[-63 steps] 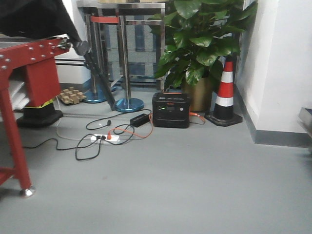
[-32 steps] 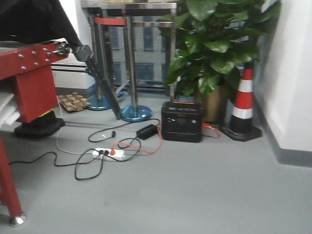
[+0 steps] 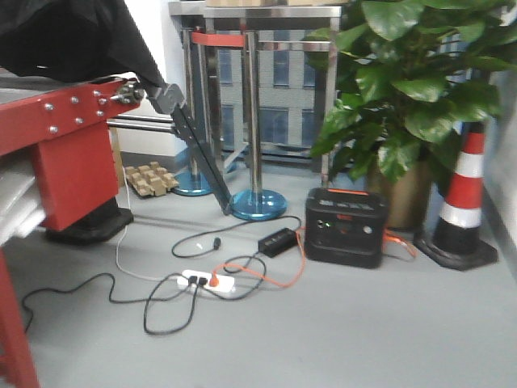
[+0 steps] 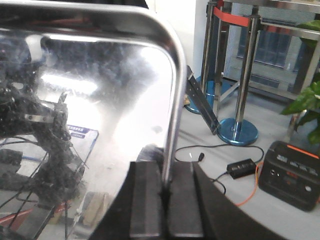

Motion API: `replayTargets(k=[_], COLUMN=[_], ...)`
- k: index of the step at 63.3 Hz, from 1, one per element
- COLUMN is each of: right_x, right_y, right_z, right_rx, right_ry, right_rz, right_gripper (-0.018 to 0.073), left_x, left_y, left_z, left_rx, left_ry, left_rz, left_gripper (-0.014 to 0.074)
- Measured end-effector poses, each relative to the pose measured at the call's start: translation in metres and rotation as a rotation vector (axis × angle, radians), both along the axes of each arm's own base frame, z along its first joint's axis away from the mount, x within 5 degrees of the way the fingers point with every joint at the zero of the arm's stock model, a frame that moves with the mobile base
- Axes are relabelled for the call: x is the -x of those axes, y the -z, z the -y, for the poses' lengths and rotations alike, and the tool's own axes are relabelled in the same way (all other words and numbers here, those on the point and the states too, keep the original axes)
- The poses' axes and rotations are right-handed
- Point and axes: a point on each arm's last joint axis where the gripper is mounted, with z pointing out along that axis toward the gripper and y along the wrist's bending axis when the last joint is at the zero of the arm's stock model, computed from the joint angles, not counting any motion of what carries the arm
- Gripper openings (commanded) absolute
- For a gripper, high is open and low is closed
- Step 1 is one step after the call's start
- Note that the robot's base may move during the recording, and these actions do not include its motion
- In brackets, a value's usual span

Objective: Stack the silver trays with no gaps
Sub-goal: 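Turn the base past the plant and cone carrying the tray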

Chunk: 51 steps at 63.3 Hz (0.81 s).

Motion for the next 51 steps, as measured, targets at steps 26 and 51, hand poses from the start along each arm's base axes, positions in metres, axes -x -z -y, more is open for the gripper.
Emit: replayTargets(k=[26,51], right_x=[0.0000,0.0000], right_y=[-0.0001,-0.0001], right_z=[-0.0001,-0.0001], right_rx=[-0.001,-0.001], right_ry=[-0.001,-0.001], right_rz=[0.001,0.001], right_gripper=[-0.0080,-0.0080], left_x=[0.0000,0.0000], left_y=[0.0000,0.0000], left_z=[0.0000,0.0000], left_rx=[-0.001,-0.001], left_ry=[0.000,0.000], left_rz=[0.000,0.000], left_gripper=[-0.0016,-0.0016])
